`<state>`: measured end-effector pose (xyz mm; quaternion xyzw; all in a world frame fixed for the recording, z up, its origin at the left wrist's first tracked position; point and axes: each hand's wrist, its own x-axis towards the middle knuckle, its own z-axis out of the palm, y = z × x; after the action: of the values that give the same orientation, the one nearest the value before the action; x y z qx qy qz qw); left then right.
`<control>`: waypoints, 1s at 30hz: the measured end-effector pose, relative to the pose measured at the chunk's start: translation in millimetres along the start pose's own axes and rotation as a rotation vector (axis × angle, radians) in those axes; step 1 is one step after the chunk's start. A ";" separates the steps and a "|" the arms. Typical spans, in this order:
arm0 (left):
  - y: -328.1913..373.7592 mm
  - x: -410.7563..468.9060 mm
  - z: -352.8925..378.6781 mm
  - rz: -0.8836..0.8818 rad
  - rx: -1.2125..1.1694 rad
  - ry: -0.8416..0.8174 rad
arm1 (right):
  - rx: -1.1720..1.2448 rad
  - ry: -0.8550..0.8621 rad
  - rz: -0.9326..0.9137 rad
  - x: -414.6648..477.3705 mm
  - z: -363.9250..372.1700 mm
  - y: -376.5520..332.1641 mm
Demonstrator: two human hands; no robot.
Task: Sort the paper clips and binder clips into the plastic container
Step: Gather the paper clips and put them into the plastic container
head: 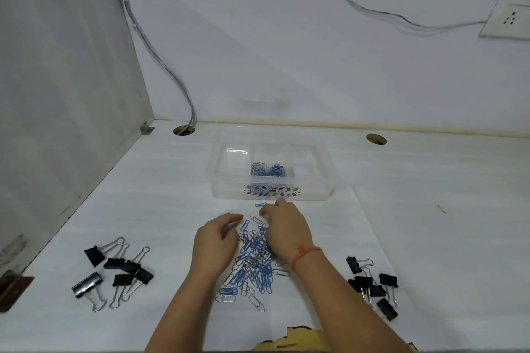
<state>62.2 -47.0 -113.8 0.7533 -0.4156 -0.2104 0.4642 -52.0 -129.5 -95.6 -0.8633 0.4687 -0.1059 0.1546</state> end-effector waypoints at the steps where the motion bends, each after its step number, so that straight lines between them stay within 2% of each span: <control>1: -1.4 1.0 -0.2 0.000 0.007 -0.002 | 0.014 0.007 0.009 0.9 0.6 -0.2; 8: -9.2 7.6 -4.2 -0.021 -0.074 0.051 | 0.042 0.054 0.014 -0.1 5.3 -9.6; 12: -8.6 7.3 -5.7 -0.025 -0.109 0.034 | 0.068 0.003 -0.041 -22.2 1.4 -11.4; 15: -1.1 0.6 -11.7 -0.026 -0.136 0.078 | 0.116 0.038 0.011 -27.7 -4.9 -1.9; 18: 11.1 -20.2 -29.2 0.030 0.002 0.265 | 0.184 0.057 0.046 -28.5 -1.4 6.3; 20: 15.6 -38.3 -44.1 0.027 0.170 0.292 | 0.226 0.035 0.022 -32.7 3.9 4.0; 24: 1.1 -65.5 -60.2 -0.103 0.473 0.073 | 0.321 -0.047 -0.069 -52.4 5.4 -4.9; 28: -2.8 -77.1 -62.3 -0.182 0.547 -0.079 | 0.385 0.053 0.017 -68.2 -16.3 14.9; 30: -0.6 -74.1 -58.5 -0.181 0.579 -0.077 | 0.289 -0.051 0.102 -74.4 -24.4 28.6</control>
<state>61.6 44.7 -91.3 0.8798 -0.4066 -0.1521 0.1937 -122.3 -85.6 -86.2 -0.8096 0.4876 -0.1421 0.2943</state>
